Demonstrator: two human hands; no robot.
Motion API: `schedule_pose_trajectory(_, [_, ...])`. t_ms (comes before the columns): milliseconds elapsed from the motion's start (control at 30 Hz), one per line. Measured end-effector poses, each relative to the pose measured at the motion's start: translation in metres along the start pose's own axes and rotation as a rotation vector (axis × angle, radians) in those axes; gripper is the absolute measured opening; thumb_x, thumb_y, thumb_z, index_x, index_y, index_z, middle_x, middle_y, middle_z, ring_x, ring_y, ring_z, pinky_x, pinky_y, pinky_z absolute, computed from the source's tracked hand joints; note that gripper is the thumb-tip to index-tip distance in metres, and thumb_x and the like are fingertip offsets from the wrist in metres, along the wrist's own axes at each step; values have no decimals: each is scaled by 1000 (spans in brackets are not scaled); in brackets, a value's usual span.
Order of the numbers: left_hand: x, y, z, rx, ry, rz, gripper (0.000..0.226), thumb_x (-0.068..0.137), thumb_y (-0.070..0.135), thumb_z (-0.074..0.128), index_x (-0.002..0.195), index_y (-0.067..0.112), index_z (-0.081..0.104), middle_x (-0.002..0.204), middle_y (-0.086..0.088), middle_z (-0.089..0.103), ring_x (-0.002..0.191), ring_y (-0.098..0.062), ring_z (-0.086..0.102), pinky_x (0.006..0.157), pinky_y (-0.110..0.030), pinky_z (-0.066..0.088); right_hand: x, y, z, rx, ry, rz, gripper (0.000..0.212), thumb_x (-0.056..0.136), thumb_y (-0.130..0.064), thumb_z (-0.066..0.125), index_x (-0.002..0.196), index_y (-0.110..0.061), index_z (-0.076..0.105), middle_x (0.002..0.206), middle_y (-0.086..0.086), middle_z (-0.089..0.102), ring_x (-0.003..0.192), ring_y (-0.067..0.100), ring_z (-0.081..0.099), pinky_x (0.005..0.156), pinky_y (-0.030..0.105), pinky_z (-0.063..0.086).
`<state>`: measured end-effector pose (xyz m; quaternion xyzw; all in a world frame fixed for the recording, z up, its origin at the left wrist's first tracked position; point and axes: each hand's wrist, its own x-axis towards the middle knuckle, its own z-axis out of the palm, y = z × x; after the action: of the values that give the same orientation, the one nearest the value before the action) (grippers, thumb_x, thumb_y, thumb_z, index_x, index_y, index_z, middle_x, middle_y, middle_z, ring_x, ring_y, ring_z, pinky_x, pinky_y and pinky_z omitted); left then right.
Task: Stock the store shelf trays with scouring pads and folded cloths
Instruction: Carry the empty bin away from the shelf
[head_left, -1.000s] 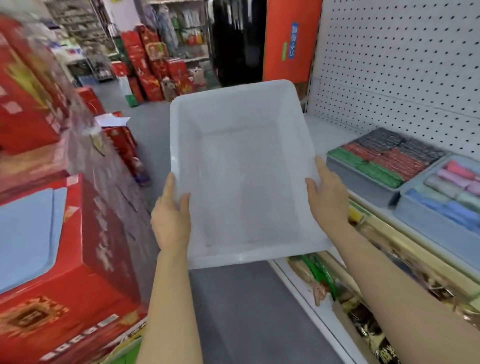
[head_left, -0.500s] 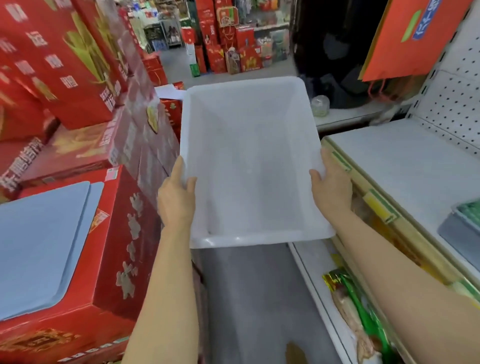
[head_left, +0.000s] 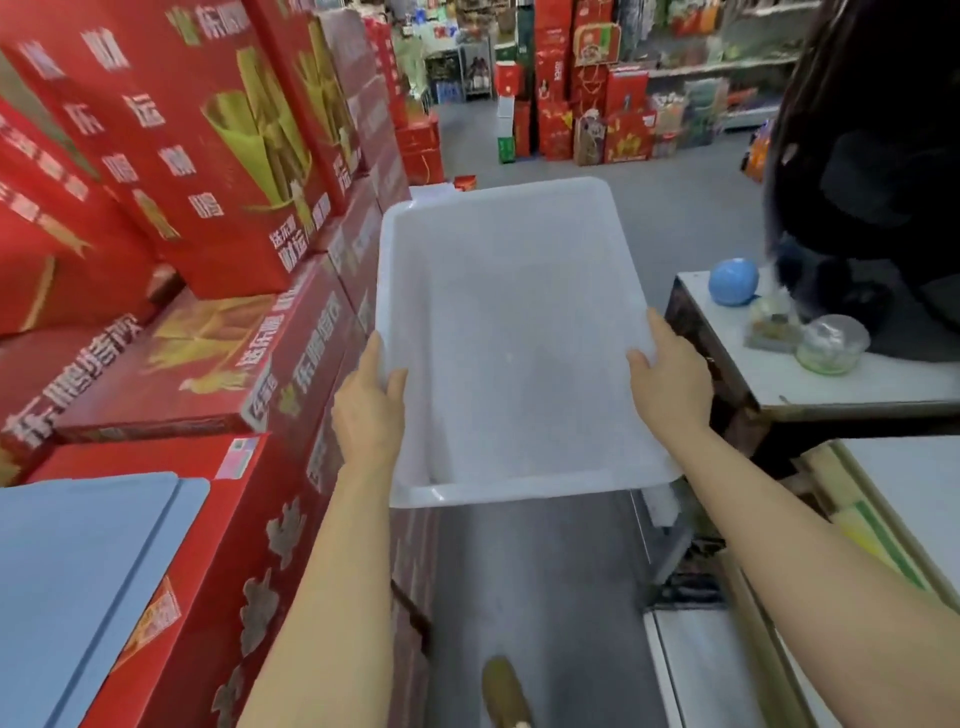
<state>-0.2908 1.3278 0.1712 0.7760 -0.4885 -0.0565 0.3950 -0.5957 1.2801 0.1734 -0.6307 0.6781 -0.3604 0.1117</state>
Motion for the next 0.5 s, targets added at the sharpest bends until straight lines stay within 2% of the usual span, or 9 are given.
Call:
schedule_pose_trajectory(133, [79, -4, 35, 45, -16, -22, 57, 96, 31, 57, 148, 30, 35, 113, -13, 67, 103, -33, 62, 93, -44, 46, 81, -18, 49, -16, -37, 5, 53, 97, -24, 48, 147, -25, 33, 139, 8, 51, 122, 31, 50, 94, 37, 43])
schedule_pose_trajectory(300, [193, 7, 78, 54, -47, 6, 57, 97, 29, 56, 149, 27, 34, 127, -13, 62, 114, -33, 59, 97, -43, 45, 188, -36, 109, 5, -48, 68, 52, 95, -26, 51, 145, -28, 36, 130, 14, 57, 112, 37, 55, 89, 43, 46])
schedule_pose_trajectory(367, [233, 13, 97, 66, -55, 6, 58, 97, 28, 56, 150, 28, 33, 127, -12, 62, 112, -33, 59, 96, -42, 45, 226, -39, 130, -16, -41, 74, 52, 93, -25, 53, 143, -28, 37, 126, 17, 58, 108, 39, 57, 86, 43, 46])
schedule_pose_trajectory(500, [305, 18, 144, 70, -72, 0, 58, 97, 27, 56, 149, 30, 32, 119, -15, 65, 107, -34, 61, 92, -41, 46, 305, -38, 170, -6, -62, 119, 55, 94, -25, 54, 146, -25, 37, 133, 17, 55, 116, 37, 54, 93, 42, 44])
